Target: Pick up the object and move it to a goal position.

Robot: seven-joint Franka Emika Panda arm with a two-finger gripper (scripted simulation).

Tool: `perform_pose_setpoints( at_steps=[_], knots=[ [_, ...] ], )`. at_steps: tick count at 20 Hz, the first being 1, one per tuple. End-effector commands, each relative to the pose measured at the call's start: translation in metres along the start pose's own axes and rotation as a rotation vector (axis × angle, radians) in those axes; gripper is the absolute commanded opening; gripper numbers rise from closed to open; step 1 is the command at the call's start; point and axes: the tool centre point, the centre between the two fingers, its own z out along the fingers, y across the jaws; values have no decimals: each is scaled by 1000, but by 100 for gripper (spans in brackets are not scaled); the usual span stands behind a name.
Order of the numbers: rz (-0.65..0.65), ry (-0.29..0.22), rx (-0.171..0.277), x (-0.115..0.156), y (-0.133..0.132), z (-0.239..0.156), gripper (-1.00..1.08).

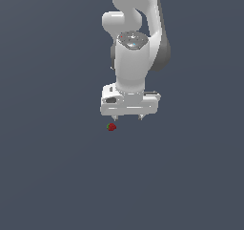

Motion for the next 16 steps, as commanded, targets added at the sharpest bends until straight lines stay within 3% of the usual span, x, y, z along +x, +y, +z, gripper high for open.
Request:
perform_pose_setpoints(
  at_steps=[1,16],
  knots=[
    [0,0,0,0,0,0,100],
    [-5,27,21,6,0,-19,100]
  ],
)
